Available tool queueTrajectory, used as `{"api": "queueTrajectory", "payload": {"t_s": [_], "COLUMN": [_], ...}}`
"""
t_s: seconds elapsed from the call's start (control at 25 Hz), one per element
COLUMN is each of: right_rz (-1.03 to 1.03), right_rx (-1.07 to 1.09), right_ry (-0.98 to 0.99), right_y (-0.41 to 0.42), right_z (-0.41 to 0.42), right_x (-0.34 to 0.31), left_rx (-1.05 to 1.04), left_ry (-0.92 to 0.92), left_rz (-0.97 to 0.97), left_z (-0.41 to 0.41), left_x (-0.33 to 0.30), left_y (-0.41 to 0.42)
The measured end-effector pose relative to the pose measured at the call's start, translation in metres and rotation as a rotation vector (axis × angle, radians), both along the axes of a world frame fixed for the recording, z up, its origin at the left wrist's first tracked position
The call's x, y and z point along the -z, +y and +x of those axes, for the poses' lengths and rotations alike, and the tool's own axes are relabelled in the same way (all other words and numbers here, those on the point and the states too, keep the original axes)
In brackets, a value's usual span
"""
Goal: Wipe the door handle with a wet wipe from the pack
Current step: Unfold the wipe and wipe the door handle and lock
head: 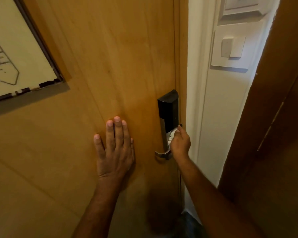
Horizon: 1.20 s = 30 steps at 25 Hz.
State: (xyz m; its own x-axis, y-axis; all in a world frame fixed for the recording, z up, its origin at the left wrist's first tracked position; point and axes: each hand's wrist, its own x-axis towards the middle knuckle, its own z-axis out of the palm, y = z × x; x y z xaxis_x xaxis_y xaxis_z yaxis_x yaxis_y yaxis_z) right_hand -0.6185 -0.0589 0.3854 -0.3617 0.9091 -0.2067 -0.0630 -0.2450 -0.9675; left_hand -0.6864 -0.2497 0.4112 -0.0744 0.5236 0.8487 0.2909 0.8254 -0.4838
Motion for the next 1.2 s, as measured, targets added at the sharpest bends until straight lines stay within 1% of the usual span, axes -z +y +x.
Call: {"api": "queueTrajectory", "payload": {"t_s": [0.04, 0.08, 0.12, 0.16, 0.2, 0.24, 0.28, 0.32, 0.36, 0.4, 0.44, 0.48, 0.52, 0.6, 0.68, 0.72, 0.84, 0.96, 1.0, 1.04, 1.08, 1.2], "right_rz": [-0.087, -0.131, -0.129, -0.052, 0.025, 0.071, 0.189, 0.161, 0.092, 0.108, 0.242, 0.330, 0.354, 0.321, 0.339, 0.389, 0.560, 0.703, 0.726, 0.703, 0.625, 0.279], "right_rx": [0.002, 0.019, 0.007, -0.028, -0.111, -0.049, 0.042, 0.066, 0.043, 0.002, 0.034, 0.003, -0.032, -0.078, -0.078, -0.058, -0.062, -0.158, -0.195, -0.217, -0.211, -0.083], "right_ry": [0.052, 0.076, 0.044, 0.016, 0.036, 0.069, 0.024, 0.020, 0.008, -0.054, -0.190, -0.284, -0.270, -0.229, -0.234, -0.258, -0.429, -0.302, -0.324, -0.335, -0.328, -0.164], "right_y": [0.004, -0.005, -0.022, -0.049, -0.083, -0.110, -0.119, -0.118, -0.117, -0.100, -0.082, -0.055, -0.026, 0.003, -0.014, -0.033, -0.088, -0.094, -0.084, -0.070, -0.053, -0.013], "right_z": [0.004, 0.007, 0.009, 0.011, 0.013, 0.009, 0.006, 0.004, 0.005, 0.002, 0.001, 0.002, 0.002, 0.005, 0.011, 0.015, 0.034, 0.060, 0.070, 0.079, 0.086, 0.106], "right_x": [-0.002, -0.005, -0.003, 0.006, 0.012, 0.018, 0.021, 0.014, 0.007, -0.003, -0.005, -0.005, -0.008, -0.010, -0.006, 0.002, 0.018, 0.015, 0.010, 0.006, 0.002, -0.020], "left_rx": [0.003, 0.008, 0.007, 0.001, -0.008, -0.016, -0.014, -0.005, 0.003, 0.008, 0.007, 0.002, -0.002, -0.008, -0.020, -0.026, -0.006, 0.042, 0.067, 0.101, 0.141, 0.285], "left_ry": [-0.004, -0.007, -0.008, -0.008, -0.009, -0.010, -0.014, -0.017, -0.019, -0.021, -0.020, -0.019, -0.018, -0.014, -0.008, -0.010, -0.033, -0.054, -0.068, -0.098, -0.137, -0.317], "left_rz": [0.004, 0.015, 0.024, 0.029, 0.028, 0.024, 0.023, 0.025, 0.028, 0.030, 0.027, 0.020, 0.010, -0.004, -0.010, -0.012, 0.004, -0.038, -0.053, -0.047, -0.016, 0.113], "left_z": [0.001, 0.001, 0.001, 0.001, 0.000, -0.001, 0.000, 0.000, 0.001, 0.001, 0.000, 0.000, -0.001, 0.000, -0.001, -0.002, -0.002, -0.001, 0.000, 0.002, 0.007, 0.023], "left_x": [0.000, 0.000, 0.001, 0.003, 0.004, 0.003, 0.001, 0.000, -0.001, -0.001, 0.000, 0.000, 0.000, -0.001, 0.000, 0.001, 0.005, 0.009, 0.010, 0.010, 0.010, 0.003], "left_y": [0.000, 0.001, 0.001, 0.001, 0.001, 0.001, 0.001, 0.001, 0.001, 0.001, 0.002, 0.002, 0.003, 0.003, 0.002, 0.002, 0.006, 0.009, 0.010, 0.012, 0.015, 0.032]}}
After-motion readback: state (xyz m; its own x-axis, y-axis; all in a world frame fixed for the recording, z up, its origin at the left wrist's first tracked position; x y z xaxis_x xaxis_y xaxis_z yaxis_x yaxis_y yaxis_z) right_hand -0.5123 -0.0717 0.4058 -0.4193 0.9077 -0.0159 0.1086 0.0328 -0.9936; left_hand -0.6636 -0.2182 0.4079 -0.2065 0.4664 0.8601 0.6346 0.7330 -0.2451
